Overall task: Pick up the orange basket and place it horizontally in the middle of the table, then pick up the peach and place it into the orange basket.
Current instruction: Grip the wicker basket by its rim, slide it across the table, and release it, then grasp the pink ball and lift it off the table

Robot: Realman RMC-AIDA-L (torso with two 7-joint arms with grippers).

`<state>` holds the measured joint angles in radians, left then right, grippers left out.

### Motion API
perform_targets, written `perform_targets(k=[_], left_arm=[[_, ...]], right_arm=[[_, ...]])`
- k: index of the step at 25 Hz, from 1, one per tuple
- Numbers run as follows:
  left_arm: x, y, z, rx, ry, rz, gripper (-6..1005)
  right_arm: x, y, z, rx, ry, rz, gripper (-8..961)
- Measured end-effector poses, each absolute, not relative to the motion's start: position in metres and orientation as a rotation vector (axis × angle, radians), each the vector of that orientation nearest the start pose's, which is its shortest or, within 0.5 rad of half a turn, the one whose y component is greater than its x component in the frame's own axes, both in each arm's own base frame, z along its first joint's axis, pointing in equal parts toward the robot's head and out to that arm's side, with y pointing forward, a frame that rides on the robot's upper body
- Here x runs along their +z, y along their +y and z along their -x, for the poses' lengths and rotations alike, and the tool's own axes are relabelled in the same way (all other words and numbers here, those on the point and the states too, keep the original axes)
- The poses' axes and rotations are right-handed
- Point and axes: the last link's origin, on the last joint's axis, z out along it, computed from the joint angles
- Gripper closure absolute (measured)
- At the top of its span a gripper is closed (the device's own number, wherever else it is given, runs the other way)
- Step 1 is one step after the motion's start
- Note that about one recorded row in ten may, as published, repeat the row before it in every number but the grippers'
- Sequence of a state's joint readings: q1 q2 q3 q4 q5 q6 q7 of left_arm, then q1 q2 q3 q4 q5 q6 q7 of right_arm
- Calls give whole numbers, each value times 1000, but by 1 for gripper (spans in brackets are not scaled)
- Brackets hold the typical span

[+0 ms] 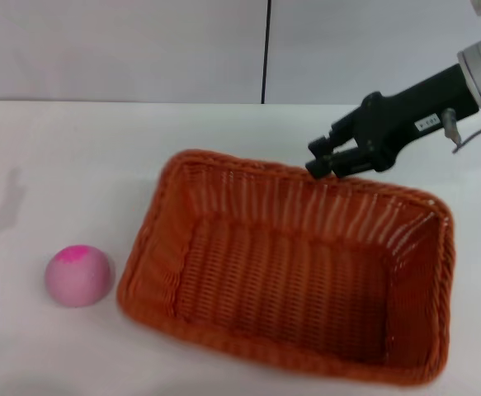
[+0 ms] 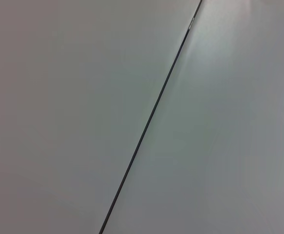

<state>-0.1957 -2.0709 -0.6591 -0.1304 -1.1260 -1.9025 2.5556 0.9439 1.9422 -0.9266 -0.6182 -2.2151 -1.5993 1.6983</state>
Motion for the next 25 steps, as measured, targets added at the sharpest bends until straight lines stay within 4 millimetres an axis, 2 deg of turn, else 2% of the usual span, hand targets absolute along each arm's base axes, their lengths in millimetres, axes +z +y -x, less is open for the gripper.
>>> perform_targets(k=[3,6,9,12,17,18,19,20,23,25], left_arm=[[55,215,331,-1351,-431,1212,197],[54,214,331,-1347,-432,1220,197],[54,211,333,-1334,-434,1243,197],[53,206,336,-1307,-432,1293,197],[49,197,345,-1243,-459,1496,198],[47,195,350,-1206,-493,1625,198],[47,195,350,-1206,-493,1625,198],[47,195,350,-1206,-493,1625,198],[41,194,355,-1108,-547,1913,198],[40,194,356,-1081,-569,1972,198]], right_arm=[[11,410,-156,172,408,3055,665],[17,417,-159,286,421,2966,601],[33,420,-169,521,469,2823,537],[56,414,-190,828,539,2592,533],[85,381,-239,1145,611,2201,531],[91,364,-260,1224,626,2046,531],[95,356,-271,1258,628,1960,531],[95,356,-271,1258,628,1960,531],[97,332,-305,1317,667,1728,531],[97,324,-316,1324,695,1670,531]])
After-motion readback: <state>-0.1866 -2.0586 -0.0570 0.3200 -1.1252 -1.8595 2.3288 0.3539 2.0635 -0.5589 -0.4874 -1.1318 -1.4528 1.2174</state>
